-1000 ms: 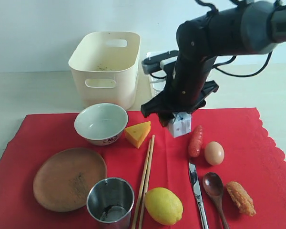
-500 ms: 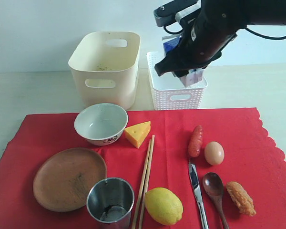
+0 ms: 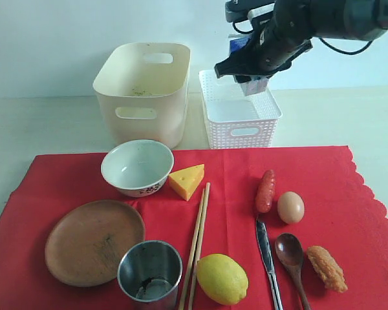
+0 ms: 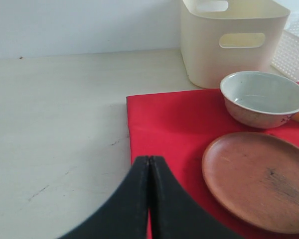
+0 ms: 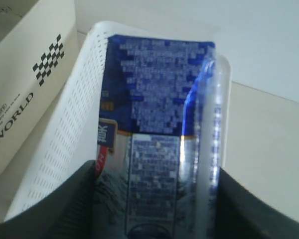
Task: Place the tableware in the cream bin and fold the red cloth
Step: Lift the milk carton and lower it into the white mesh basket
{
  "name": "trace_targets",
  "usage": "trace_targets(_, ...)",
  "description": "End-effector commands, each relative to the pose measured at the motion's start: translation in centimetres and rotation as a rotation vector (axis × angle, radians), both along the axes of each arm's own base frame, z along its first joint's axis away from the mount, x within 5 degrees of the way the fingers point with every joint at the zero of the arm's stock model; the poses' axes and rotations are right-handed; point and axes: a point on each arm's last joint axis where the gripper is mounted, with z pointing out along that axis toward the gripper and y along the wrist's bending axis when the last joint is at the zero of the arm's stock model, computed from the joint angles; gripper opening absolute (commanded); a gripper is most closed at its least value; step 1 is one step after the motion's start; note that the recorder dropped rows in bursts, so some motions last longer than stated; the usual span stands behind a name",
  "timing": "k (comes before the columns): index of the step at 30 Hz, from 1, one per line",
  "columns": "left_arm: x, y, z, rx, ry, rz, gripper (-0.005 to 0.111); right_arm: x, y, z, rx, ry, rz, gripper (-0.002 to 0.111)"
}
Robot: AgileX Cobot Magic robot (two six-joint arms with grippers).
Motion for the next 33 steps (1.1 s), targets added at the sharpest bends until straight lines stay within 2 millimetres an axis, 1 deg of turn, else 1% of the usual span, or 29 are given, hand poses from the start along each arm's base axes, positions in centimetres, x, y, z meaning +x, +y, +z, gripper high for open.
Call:
trace_targets(1,0.0,0.0,0.1,-0.012,-0.013,0.003,0.0,2.1,0.8,-0.7,-0.004,-0.013,0.019,0.0)
trace_targets(7,0.0,0.0,0.1,-0.012,-0.013,0.003,0.0,3.8,1.4,-4.1,-0.017,0.066,-0.001,0.0)
trace_targets(12,0.0,0.0,0.1,-0.012,-0.013,0.003,0.0,4.2,1.7,-6.5,-0.007,0.114,-0.011,0.0)
trace_targets(15,0.0,0.0,0.1,-0.012,-0.013,0.003,0.0,4.1,1.9,-7.5,0.008,0.146,0.005,0.0)
trace_targets(20,0.0,0.0,0.1,-0.012,-0.013,0.003,0.0,3.9,2.4,-8.4,0.055,0.185,0.027,0.0)
trace_targets(21,0.0,0.0,0.1,-0.012,-0.013,0.003,0.0,3.9,2.5,-8.5,0.065,0.191,0.025,0.002)
trace_targets(23,0.0,0.0,0.1,-0.012,-0.013,0.003,0.0,3.8,2.5,-8.6,0.067,0.198,0.023,0.007)
trace_targets(29,0.0,0.0,0.1,-0.012,-0.013,0.003,0.0,3.7,2.4,-8.5,0.056,0.212,0.021,0.044)
trace_targets(30,0.0,0.0,0.1,-0.012,-0.013,0.003,0.0,3.7,2.3,-8.3,0.044,0.208,0.025,0.049)
trace_targets(33,0.0,0.0,0.1,-0.012,-0.013,0.003,0.0,3.5,2.0,-7.0,0.004,0.194,0.032,0.058)
